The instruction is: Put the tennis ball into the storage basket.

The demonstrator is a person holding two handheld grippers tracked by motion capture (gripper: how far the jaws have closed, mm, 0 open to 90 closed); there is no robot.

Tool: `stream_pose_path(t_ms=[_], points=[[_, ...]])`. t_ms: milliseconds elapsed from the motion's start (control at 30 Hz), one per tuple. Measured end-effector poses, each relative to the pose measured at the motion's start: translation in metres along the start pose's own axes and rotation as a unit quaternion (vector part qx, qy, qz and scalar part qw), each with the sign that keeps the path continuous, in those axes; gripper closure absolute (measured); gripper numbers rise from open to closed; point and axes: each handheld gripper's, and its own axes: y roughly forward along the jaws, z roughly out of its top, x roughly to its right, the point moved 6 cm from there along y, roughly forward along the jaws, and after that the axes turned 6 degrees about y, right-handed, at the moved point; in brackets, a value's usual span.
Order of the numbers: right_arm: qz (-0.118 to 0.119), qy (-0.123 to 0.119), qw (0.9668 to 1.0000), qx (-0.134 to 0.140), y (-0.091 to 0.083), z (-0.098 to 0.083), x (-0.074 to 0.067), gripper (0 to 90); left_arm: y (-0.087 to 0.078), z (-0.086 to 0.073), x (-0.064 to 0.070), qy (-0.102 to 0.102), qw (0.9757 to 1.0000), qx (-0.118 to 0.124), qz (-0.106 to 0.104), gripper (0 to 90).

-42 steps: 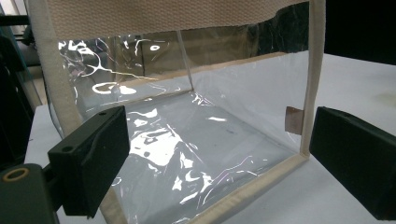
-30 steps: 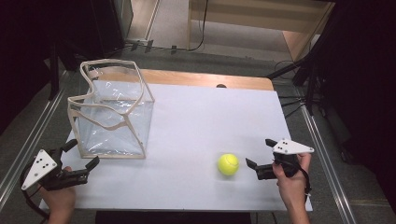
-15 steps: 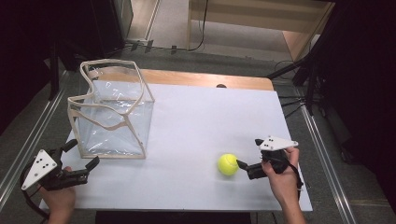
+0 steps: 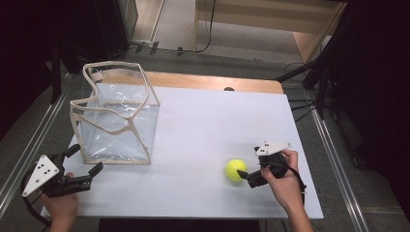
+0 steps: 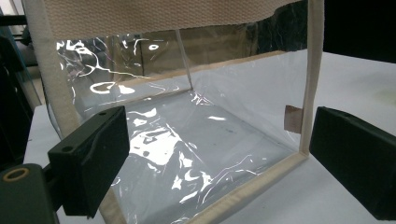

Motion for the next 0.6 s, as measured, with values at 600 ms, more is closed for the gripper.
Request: stream_pose_path(t_ms=[600], points=[[0.024,-0.032,0.9955,-0.086,0.023,-0.003,-0.012,0.0,0.000,0.000,0.000,-0.002,1.0000,0.001,0.000,5.4]])
